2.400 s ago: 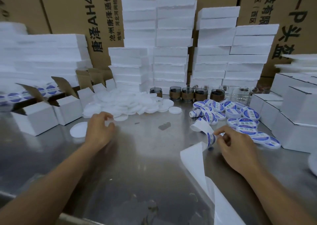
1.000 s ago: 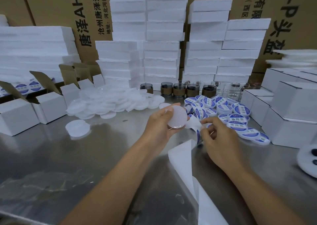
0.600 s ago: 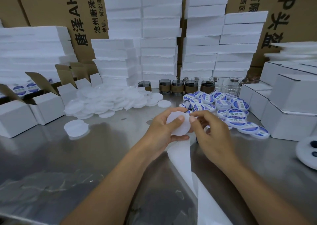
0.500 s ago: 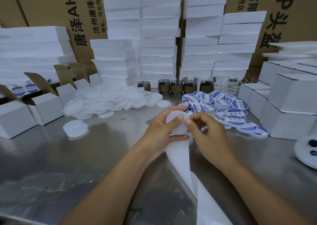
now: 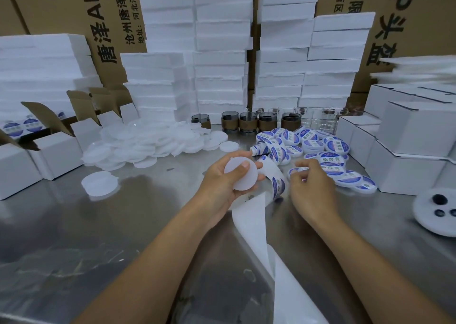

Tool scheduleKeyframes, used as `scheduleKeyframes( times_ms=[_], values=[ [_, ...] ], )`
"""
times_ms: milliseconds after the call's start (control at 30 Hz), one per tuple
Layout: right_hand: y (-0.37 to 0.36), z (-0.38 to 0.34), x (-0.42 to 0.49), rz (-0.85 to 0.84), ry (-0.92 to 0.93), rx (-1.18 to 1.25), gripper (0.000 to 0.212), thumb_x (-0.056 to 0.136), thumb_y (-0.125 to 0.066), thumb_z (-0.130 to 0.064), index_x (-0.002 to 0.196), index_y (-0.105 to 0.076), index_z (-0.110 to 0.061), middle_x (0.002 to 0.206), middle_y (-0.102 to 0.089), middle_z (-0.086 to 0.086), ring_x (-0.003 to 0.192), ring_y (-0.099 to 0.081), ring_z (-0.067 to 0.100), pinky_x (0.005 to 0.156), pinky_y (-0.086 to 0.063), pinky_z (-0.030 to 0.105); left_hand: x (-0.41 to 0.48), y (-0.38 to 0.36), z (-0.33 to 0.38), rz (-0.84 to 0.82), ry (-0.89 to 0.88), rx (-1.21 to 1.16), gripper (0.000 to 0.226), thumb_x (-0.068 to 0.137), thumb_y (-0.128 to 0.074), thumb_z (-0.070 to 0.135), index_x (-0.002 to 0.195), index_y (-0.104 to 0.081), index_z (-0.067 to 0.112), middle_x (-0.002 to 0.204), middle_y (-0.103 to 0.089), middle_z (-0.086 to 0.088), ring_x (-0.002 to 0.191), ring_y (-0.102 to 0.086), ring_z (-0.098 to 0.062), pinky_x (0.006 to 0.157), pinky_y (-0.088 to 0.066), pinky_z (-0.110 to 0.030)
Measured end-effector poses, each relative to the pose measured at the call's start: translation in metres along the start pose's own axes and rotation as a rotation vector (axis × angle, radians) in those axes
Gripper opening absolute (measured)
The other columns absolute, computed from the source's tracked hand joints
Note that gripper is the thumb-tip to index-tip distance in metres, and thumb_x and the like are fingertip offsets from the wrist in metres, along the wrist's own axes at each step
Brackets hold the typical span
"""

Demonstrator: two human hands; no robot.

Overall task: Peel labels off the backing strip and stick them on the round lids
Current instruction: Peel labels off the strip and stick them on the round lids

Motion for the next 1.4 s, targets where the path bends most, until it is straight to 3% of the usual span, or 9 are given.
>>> scheduleKeyframes(
  times_ms=[133,300,467,633,733,933,1100,1200,1400],
  values=[
    [-0.017,0.006,-0.003,-0.162,-0.062,-0.082,0.028,0.091,-0.041,-0.017,0.118,-0.051,-0.017,0.106,-0.063,0.009,0.097,-0.056,0.028,0.080,-0.043,0.034,0.000,0.000,-0.001,0.003,-0.009,0.015,0.015,0.094,-0.050,0.004,0.098,-0.061,0.014,0.087,-0.074,-0.006,0.076,-0.071,-0.022,0.064,-0.056,-0.026],
    [-0.023,0.005,-0.003,-0.244,-0.147,0.175,0.027,0.085,-0.054,-0.008,0.108,-0.055,-0.021,0.075,-0.063,-0.005,0.063,-0.052,0.000,0.047,-0.038,0.008,-0.001,0.011,0.001,0.117,-0.021,0.081,0.017,0.095,-0.049,0.004,0.097,-0.061,0.017,0.082,-0.073,-0.002,0.072,-0.071,-0.019,0.066,-0.059,-0.029],
    [-0.018,0.004,-0.001,-0.183,-0.229,0.499,0.024,0.082,-0.064,-0.007,0.103,-0.062,-0.019,0.059,-0.064,-0.009,0.051,-0.054,0.000,0.057,-0.041,0.020,-0.001,0.019,0.005,0.204,-0.023,0.131,0.017,0.095,-0.050,0.006,0.095,-0.061,0.019,0.086,-0.070,-0.002,0.071,-0.071,-0.016,0.072,-0.057,-0.031],
    [-0.018,-0.002,-0.003,-0.192,-0.227,0.633,0.016,0.083,-0.065,-0.006,0.094,-0.062,-0.017,0.054,-0.066,-0.008,0.050,-0.060,0.002,0.047,-0.049,0.016,-0.001,0.017,0.002,0.212,-0.014,0.104,0.013,0.085,-0.065,0.008,0.090,-0.064,0.020,0.099,-0.066,-0.012,0.067,-0.070,-0.016,0.067,-0.059,-0.028],
    [-0.023,-0.008,-0.006,-0.226,-0.193,0.597,0.013,0.083,-0.065,-0.009,0.089,-0.061,-0.020,0.054,-0.067,-0.006,0.049,-0.059,0.002,0.047,-0.050,0.016,-0.001,0.019,0.002,0.239,-0.035,0.124,0.020,0.076,-0.075,0.008,0.086,-0.066,0.023,0.105,-0.062,-0.009,0.075,-0.068,-0.015,0.073,-0.058,-0.033],
    [-0.028,-0.020,-0.010,-0.287,-0.051,0.485,0.016,0.084,-0.065,-0.010,0.094,-0.060,-0.021,0.064,-0.066,-0.002,0.047,-0.052,-0.001,0.053,-0.046,0.012,0.000,0.022,0.004,0.227,-0.066,0.051,0.032,0.074,-0.071,-0.006,0.093,-0.061,0.018,0.071,-0.073,0.005,0.066,-0.069,-0.006,0.063,-0.057,-0.023],
    [-0.017,-0.046,-0.019,-0.125,0.343,0.077,0.024,0.080,-0.070,-0.022,0.102,-0.063,-0.030,0.102,-0.046,-0.013,0.084,-0.049,-0.007,0.071,-0.033,-0.003,-0.001,0.020,0.004,0.216,-0.081,0.033,0.034,0.074,-0.069,-0.009,0.093,-0.061,0.017,0.072,-0.073,0.003,0.068,-0.069,-0.009,0.064,-0.057,-0.024],
    [-0.020,-0.056,-0.026,-0.131,0.497,-0.027,0.027,0.080,-0.070,-0.024,0.107,-0.067,-0.024,0.103,-0.045,-0.013,0.099,-0.043,0.000,0.083,-0.026,-0.003,-0.001,0.019,0.005,0.208,-0.086,0.034,0.033,0.075,-0.069,-0.008,0.093,-0.061,0.018,0.073,-0.073,0.004,0.069,-0.069,-0.009,0.067,-0.058,-0.025],
    [-0.022,-0.057,-0.027,-0.140,0.541,-0.068,0.027,0.080,-0.071,-0.022,0.107,-0.068,-0.023,0.096,-0.049,-0.017,0.100,-0.044,0.008,0.084,-0.025,0.000,-0.001,0.017,0.004,0.181,-0.072,0.031,0.031,0.077,-0.067,-0.008,0.094,-0.060,0.017,0.075,-0.074,0.003,0.068,-0.070,-0.012,0.066,-0.058,-0.026]
  ],
)
Point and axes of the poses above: each hand's wrist, its own x-axis towards the middle knuckle, its own y-axis out of the back of the hand, z = x × y, the point moved 10 cm from there along x, towards the middle knuckle
